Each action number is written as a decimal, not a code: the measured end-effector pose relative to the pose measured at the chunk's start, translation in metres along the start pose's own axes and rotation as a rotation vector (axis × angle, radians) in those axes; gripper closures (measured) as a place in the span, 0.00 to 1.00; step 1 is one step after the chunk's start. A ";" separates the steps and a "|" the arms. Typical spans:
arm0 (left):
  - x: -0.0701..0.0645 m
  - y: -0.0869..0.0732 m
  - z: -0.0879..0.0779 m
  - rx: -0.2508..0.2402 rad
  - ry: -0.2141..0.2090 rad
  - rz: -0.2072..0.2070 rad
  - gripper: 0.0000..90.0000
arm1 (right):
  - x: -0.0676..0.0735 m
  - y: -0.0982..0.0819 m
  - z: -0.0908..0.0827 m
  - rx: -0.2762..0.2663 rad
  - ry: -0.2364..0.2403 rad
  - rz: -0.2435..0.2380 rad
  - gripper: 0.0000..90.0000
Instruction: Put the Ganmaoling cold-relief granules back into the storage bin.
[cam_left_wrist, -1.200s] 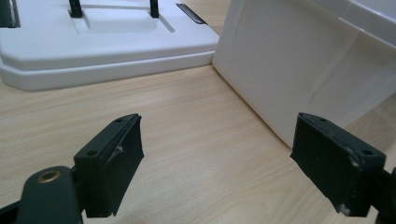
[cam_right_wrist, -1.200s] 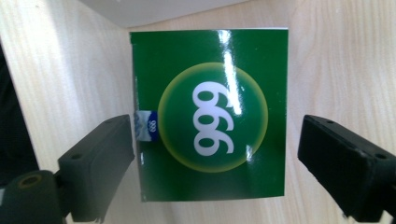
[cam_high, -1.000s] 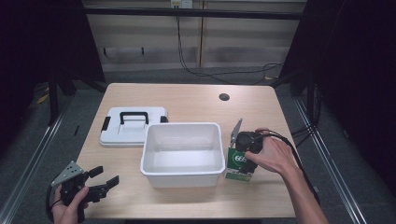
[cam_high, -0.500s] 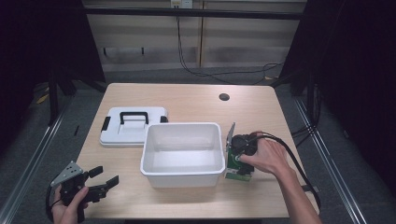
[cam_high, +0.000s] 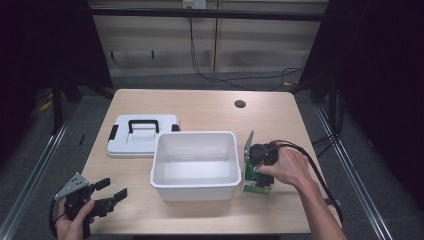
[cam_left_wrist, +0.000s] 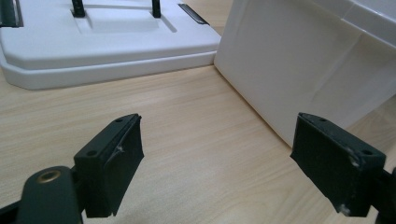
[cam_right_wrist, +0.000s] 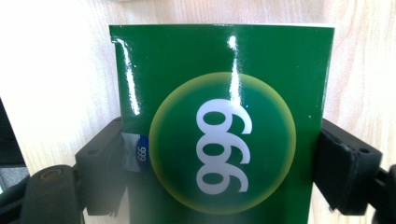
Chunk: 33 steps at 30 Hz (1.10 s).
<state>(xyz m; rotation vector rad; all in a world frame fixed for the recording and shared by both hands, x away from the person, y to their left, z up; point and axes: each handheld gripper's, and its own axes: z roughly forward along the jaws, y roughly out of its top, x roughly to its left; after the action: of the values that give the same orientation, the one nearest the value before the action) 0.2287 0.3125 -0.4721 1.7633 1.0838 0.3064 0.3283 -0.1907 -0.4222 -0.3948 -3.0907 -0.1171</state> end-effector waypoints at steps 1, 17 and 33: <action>0.000 0.000 0.000 0.000 0.000 0.000 0.18 | 0.000 0.000 0.000 0.000 0.000 0.000 0.18; 0.000 0.000 0.000 -0.005 -0.002 -0.003 0.18 | -0.001 -0.005 -0.016 -0.003 0.013 0.017 0.18; -0.001 0.000 0.000 -0.007 -0.002 -0.003 0.18 | -0.001 0.002 -0.047 -0.043 -0.007 -0.005 0.18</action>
<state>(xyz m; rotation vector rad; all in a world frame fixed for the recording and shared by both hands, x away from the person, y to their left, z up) 0.2286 0.3118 -0.4719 1.7551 1.0825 0.3059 0.3305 -0.1928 -0.3748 -0.3893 -3.1008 -0.1826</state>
